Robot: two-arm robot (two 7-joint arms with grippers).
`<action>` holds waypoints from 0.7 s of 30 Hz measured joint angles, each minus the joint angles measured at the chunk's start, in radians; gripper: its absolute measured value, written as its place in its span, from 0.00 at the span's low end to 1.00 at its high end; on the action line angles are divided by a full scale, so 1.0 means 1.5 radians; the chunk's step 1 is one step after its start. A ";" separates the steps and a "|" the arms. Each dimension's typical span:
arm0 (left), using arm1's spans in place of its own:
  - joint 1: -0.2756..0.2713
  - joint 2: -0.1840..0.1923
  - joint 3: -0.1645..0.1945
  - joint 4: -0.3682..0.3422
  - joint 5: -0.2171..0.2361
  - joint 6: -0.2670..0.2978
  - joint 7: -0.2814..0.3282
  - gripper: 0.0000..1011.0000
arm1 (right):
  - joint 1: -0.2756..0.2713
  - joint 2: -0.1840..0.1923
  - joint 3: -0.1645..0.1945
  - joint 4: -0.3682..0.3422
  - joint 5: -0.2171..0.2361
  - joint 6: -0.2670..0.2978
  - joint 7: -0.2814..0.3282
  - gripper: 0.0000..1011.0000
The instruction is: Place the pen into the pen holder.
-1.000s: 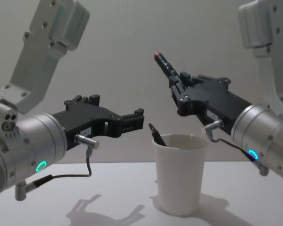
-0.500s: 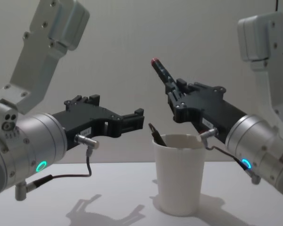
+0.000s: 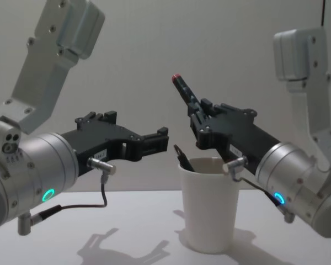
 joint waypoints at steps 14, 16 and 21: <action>0.000 0.000 0.000 0.000 0.000 0.000 0.000 0.99 | 0.008 -0.006 -0.002 0.021 0.010 -0.007 0.003 0.32; 0.000 0.000 0.000 0.000 0.000 0.000 0.000 0.99 | 0.009 -0.006 -0.002 0.022 0.011 -0.007 0.003 0.38; 0.000 0.000 0.000 0.000 0.000 0.000 0.000 0.99 | 0.010 -0.007 -0.003 0.025 0.012 -0.008 0.003 0.56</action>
